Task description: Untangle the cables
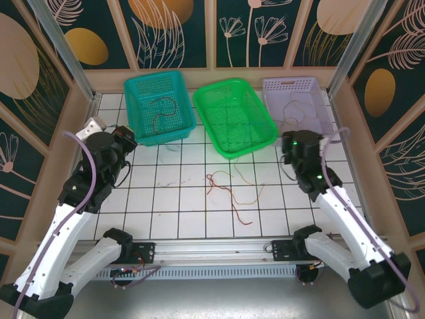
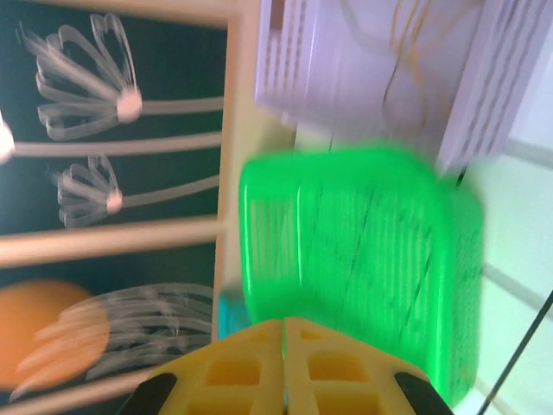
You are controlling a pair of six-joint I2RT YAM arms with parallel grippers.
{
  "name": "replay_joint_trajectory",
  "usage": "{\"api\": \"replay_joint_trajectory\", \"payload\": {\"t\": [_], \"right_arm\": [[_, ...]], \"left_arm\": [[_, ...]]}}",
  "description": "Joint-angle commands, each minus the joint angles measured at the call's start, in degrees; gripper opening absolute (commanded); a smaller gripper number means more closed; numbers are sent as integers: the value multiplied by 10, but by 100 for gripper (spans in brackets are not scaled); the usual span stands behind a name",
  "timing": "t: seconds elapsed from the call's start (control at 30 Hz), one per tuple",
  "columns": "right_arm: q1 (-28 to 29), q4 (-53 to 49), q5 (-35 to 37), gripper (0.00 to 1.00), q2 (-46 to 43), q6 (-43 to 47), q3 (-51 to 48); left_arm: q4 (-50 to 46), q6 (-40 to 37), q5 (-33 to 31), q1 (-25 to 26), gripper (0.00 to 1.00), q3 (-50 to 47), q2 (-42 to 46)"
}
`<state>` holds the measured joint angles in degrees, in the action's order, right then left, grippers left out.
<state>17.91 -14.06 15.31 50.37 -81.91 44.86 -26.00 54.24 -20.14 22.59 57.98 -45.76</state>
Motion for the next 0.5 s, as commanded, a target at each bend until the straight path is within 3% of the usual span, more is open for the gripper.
{"api": "replay_joint_trajectory", "payload": {"t": [0.0,0.17,0.47], "right_arm": [[-60,-44,-34,0,-16,132,7],[-108,-23,-71,0,-8,235,63],[-76,16,-142,0,44,317,119]], "left_arm": [[2,-18,-22,-2,0,-12,0],[42,-20,35,-2,0,-47,-5],[127,30,204,-1,0,-120,-52]]}}
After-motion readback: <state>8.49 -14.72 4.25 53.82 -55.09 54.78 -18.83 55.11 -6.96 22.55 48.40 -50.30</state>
